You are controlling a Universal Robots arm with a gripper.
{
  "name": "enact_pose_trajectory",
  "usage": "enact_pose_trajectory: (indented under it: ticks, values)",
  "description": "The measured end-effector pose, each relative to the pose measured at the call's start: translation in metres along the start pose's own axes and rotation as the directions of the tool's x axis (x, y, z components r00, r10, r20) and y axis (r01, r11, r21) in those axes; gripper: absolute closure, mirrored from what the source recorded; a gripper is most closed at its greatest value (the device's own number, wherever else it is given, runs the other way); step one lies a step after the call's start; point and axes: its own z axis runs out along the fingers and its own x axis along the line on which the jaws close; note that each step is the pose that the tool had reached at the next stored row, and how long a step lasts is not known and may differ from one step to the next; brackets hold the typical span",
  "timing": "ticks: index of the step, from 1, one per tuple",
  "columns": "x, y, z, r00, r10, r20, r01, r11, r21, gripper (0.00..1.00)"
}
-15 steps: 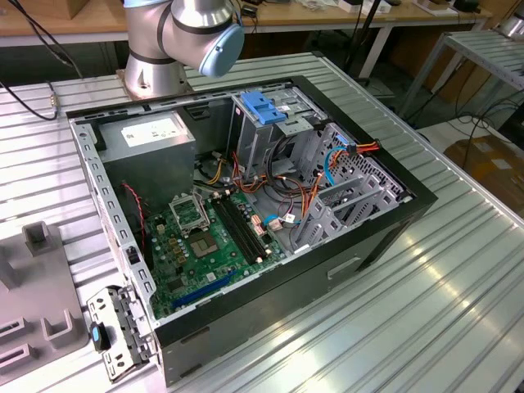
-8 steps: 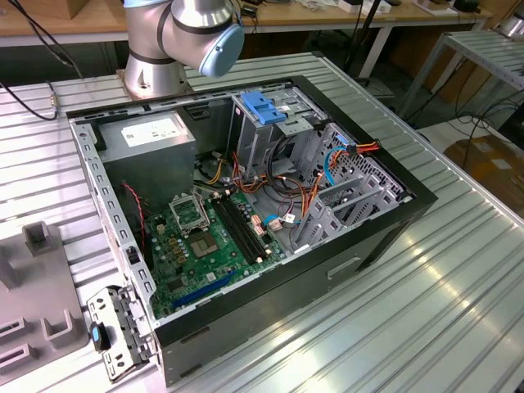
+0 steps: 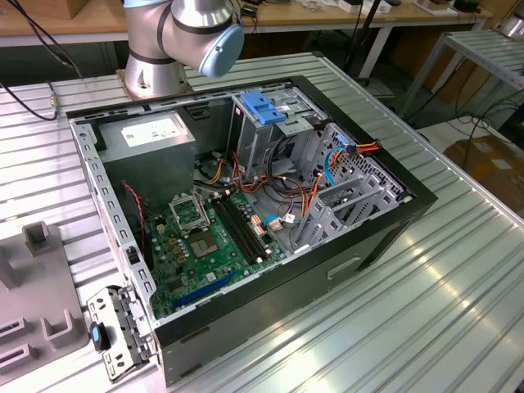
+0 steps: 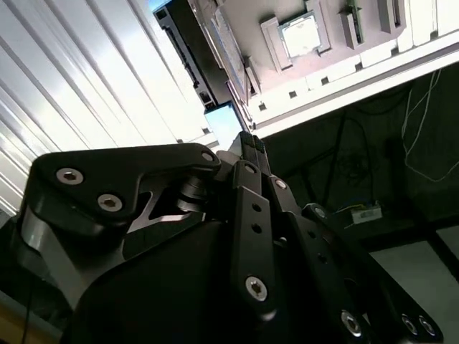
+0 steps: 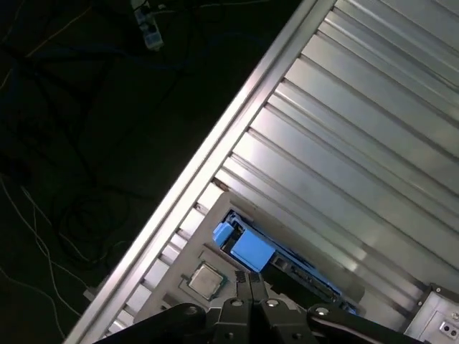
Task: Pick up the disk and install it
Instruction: 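Pick up the disk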
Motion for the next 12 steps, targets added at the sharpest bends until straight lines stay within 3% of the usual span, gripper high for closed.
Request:
enact_pose_trajectory:
  ticks: [5,9,11,12]
  values:
    - [0.0000,0.0000,0.0001,0.9969,-0.078,-0.0033,0.078,0.9969,0.0023,0.89]
    - [-0.0001,-0.0001,0.0001,0.9895,-0.144,-0.0064,0.144,0.9895,0.0040,0.89]
    - [-0.0001,0.0000,0.0002,0.9825,-0.186,-0.0084,0.186,0.9825,0.0049,0.89]
    - [-0.0001,0.0000,0.0002,0.9735,-0.229,-0.0105,0.229,0.9735,0.0058,0.89]
